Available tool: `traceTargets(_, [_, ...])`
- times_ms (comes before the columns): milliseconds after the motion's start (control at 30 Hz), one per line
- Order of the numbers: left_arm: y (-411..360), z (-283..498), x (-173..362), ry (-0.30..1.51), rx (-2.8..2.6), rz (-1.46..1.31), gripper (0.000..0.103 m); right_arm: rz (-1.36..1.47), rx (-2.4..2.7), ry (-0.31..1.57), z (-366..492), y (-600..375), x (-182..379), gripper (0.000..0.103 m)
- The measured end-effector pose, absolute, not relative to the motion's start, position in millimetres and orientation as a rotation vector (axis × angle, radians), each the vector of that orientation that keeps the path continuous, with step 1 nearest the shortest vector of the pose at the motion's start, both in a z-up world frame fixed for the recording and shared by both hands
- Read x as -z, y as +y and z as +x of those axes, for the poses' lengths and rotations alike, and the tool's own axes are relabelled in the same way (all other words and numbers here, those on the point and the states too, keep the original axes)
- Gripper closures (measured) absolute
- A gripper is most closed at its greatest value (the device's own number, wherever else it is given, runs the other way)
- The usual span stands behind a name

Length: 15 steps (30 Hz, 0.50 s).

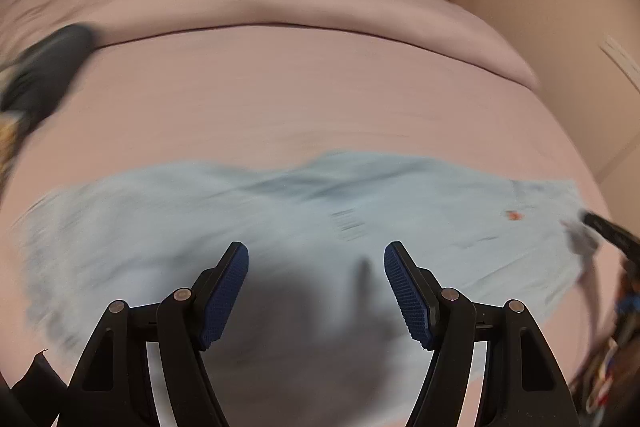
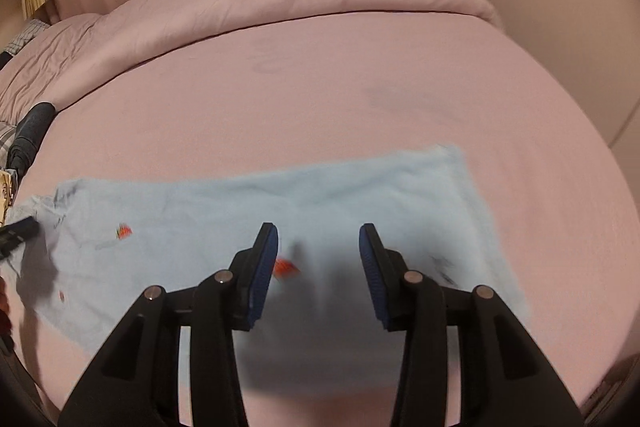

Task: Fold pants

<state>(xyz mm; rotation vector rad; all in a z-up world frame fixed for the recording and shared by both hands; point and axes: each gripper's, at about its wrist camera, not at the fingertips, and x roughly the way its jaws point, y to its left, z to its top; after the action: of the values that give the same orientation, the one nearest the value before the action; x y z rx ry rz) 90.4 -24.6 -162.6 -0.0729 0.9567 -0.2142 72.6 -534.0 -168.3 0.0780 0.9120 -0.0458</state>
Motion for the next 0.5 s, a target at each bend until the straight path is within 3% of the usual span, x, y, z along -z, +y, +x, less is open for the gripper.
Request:
traceTargets(100, [8,91,194,1.044,0.104,-0.064,0.033,0.056,0.079,0.940,56,-543,182,0.056])
traceTargets(167, [9,88,205,1.001,0.142,-0.082,0.033,0.037,0.102,1.018,55,-546,212,0.052])
traceTargets(200, [4,89,205,1.001,0.140,-0.059,0.032,0.028,0.099,0.970,52,-545,218,0.051])
traceTargets(367, [-2,84,183,0.984,0.152,-0.116,0.032,0.072,0.101,0.966,50,-542,205,0.050])
traceTargets(500, [26,59,174,0.936,0.151,-0.167,0.032,0.288,0.046,0.893,28,-564,180,0.050])
